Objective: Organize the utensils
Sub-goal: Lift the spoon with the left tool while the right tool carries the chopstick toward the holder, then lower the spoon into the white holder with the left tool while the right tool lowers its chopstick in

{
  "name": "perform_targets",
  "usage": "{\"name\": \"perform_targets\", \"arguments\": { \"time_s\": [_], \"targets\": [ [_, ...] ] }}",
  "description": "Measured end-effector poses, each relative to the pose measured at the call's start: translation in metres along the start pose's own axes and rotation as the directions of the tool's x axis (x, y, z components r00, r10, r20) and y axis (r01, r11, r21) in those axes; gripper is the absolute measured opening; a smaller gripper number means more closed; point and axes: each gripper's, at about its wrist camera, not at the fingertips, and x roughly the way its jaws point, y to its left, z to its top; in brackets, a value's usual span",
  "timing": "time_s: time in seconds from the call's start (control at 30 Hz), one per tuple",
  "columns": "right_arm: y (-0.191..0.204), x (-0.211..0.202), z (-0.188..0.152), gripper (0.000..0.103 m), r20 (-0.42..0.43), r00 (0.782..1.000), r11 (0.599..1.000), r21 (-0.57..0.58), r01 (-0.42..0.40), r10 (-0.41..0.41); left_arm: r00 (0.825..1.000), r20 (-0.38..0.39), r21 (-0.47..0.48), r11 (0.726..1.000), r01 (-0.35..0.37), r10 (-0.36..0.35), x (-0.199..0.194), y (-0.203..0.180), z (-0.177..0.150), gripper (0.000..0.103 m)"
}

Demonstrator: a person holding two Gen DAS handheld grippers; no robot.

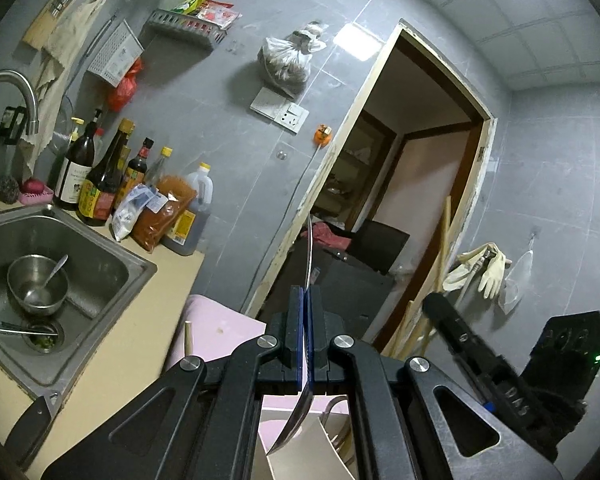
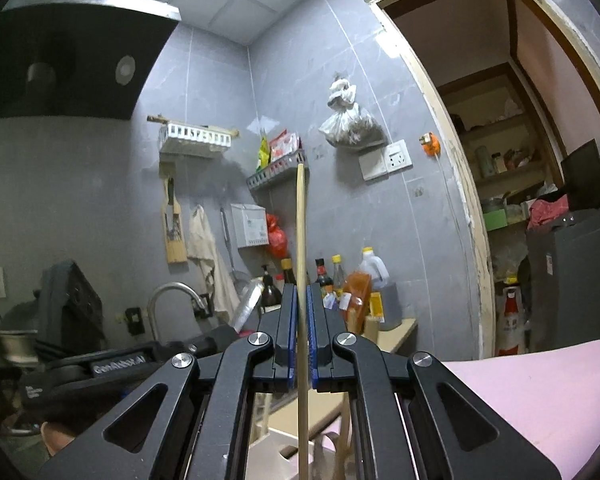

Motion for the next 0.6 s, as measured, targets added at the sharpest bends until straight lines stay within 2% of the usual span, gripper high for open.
{"name": "perform_targets", "arguments": {
  "time_s": [0.6],
  "targets": [
    [0.001, 0.000, -0.015, 0.003, -0.038, 0.999, 0.999, -0.030, 0.025, -0.026, 1.000, 0.018, 0.020, 1.000, 0.015, -0.016, -0.005, -0.007, -0.001, 0.000]
  ]
}}
